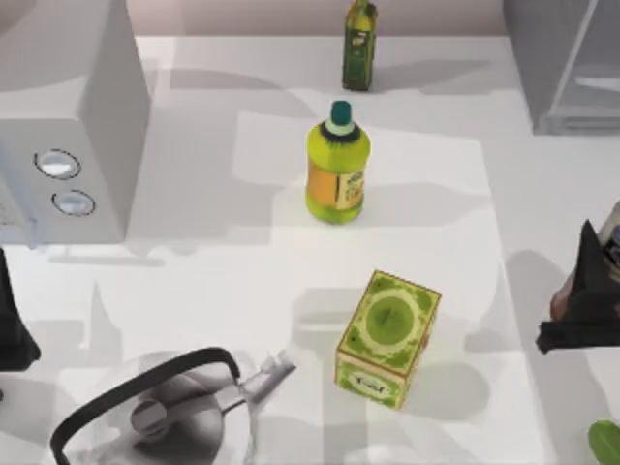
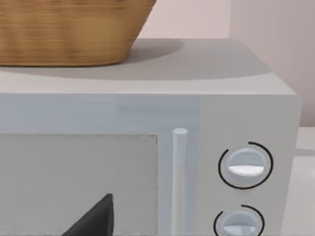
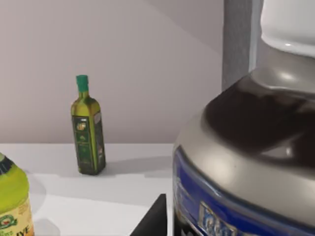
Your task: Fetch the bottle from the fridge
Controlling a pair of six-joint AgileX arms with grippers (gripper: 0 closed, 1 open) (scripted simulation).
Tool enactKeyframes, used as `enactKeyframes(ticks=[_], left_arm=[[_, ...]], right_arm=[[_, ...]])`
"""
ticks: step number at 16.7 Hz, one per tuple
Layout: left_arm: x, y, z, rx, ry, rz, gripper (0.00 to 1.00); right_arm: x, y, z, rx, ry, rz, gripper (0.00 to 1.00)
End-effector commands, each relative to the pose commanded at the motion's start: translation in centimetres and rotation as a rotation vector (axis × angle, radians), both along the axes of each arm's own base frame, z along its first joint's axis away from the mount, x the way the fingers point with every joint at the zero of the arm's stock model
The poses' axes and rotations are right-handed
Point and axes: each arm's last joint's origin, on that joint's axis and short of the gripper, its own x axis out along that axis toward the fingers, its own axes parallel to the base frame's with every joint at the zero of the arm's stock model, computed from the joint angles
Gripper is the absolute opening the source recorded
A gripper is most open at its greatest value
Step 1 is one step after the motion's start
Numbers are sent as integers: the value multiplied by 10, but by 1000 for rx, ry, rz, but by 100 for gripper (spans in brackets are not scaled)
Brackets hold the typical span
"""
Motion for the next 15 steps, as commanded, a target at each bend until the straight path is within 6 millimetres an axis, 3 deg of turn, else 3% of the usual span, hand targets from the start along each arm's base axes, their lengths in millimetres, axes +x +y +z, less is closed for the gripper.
enactKeyframes(ticks=[10, 15], left_arm=[[0, 0, 0, 0, 0, 0, 100], [0, 0, 0, 0, 0, 0, 100]], right_arm=[[1, 7, -10, -51, 39, -65, 0], [12, 11, -15, -45, 31, -60, 0]])
